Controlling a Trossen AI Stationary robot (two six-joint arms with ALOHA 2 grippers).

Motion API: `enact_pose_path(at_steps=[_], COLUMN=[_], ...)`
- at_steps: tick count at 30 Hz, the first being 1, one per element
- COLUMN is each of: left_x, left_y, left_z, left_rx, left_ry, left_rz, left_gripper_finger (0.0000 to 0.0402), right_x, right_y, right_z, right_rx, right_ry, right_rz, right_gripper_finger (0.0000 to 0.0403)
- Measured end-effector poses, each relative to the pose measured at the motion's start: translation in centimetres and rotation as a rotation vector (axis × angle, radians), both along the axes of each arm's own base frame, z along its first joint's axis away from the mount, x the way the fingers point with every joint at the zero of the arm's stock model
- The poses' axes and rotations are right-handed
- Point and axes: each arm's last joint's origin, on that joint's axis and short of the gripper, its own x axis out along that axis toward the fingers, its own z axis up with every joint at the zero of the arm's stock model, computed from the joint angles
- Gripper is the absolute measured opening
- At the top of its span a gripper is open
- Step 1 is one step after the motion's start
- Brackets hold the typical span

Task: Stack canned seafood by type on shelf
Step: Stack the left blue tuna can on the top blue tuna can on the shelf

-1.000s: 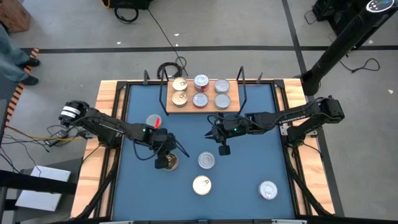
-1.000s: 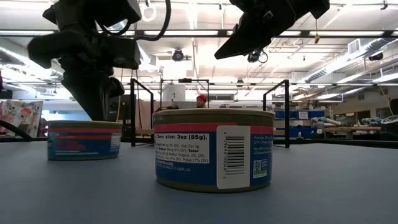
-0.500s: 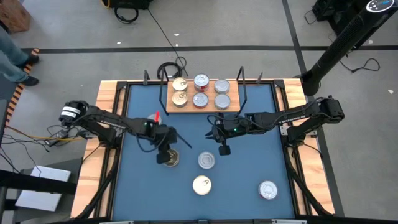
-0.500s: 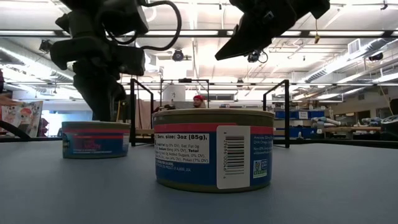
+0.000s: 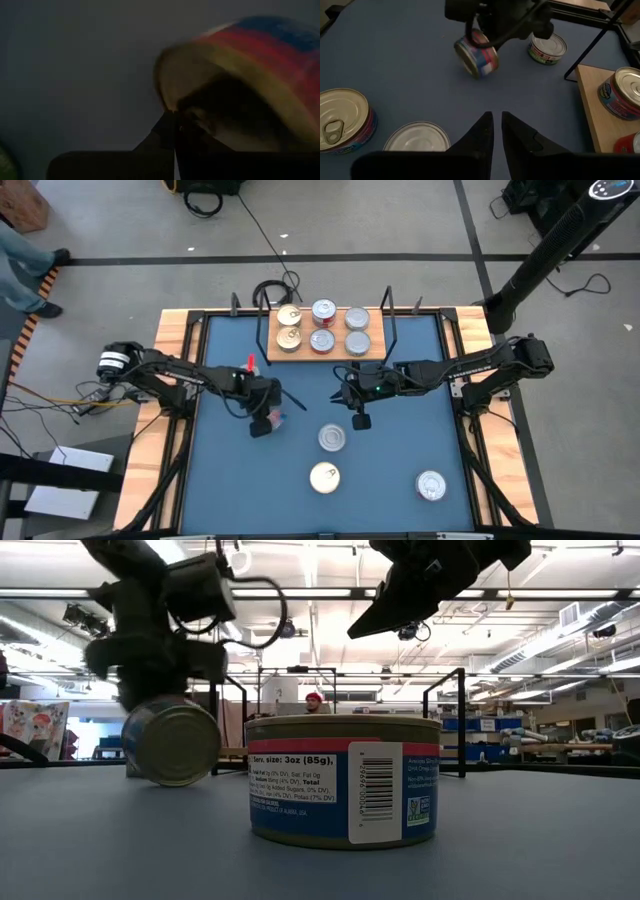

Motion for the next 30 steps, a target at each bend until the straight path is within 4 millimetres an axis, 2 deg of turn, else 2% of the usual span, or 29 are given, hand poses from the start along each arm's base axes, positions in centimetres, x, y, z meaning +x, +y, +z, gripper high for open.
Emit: enact_pose_path(at_steps=[5,8,15,21,30], left_x=[-0.3,0.1,-0.6,-1.7,-2.4], left_y=[0.2,0.2,0.3,0.5,-0.5], left_z=[-0.5,-0.2,0.1,2.5,6.7], left_rx=[0.007,0.02,0.078,0.136,0.08], left_ry=[-0.002,-0.038,0.0,0.011,0.006], left_rz=[-0.014,-0.026,-0.021,0.03,0.117], left_gripper_finger=[0.0,0.0,0.0,0.001,0.009], right_x=[0.0,0.0,0.0,0.0,0.0], right_y=[0.0,0.0,-0.1,-0.4,-0.4], right_z=[0.0,0.0,0.0,0.0,0.0], right_rx=[0.0,0.0,-0.013,-0.038,-0.039], right_ry=[0.0,-0.001,0.0,-0.001,0.001], right_rz=[0.0,0.0,-0.031,-0.071,-0.075], right_gripper_finger=[0.005,0.005,0.0049,0.0065,0.0084])
